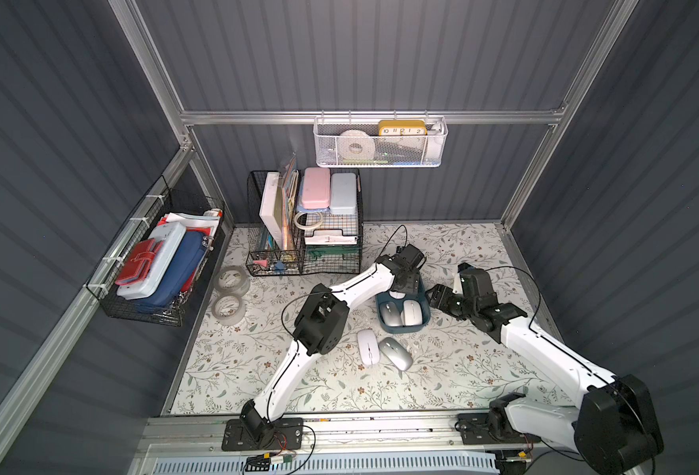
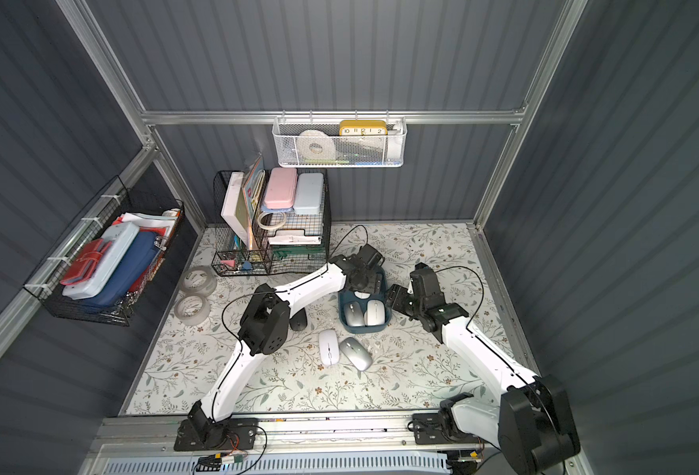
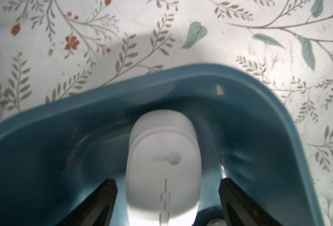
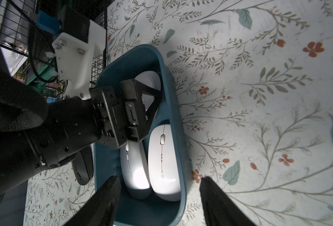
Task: Take out the mouse from the storage box
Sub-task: Pick up the mouse from the storage box.
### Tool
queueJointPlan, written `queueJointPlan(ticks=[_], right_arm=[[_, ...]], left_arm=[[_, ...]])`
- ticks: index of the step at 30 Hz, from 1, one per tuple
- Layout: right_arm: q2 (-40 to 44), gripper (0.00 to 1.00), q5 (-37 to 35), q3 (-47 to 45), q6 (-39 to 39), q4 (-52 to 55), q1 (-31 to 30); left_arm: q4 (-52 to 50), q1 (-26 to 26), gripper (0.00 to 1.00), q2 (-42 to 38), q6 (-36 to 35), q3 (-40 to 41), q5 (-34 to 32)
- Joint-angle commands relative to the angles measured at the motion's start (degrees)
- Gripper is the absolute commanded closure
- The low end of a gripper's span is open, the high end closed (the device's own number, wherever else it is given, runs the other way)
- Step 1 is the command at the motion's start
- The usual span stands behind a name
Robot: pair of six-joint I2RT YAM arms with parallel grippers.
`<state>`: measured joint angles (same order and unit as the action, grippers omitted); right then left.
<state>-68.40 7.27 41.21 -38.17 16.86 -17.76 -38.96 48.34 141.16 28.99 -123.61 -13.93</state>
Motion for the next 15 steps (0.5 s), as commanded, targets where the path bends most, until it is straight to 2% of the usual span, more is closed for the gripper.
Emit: queueJointPlan(ticks=[1, 8, 15], right_arm=[[0.4, 0.3, -0.2, -0.7, -0.4, -0.8, -0.1], [1.1, 0.3, -0.3, -1.2, -0.5, -0.7, -0.1], [1.3, 0.3, -0.3, -1.6, -0.4, -0.8, -0.2]], left_arm=[[-4.3, -0.1, 0.13, 3.5, -2.7, -4.0, 0.1], [-5.8, -0.1, 0.24, 5.1, -2.3, -5.2, -2.9], [-3.4, -0.1, 0.38, 2.7, -2.0, -1.8, -6.5]])
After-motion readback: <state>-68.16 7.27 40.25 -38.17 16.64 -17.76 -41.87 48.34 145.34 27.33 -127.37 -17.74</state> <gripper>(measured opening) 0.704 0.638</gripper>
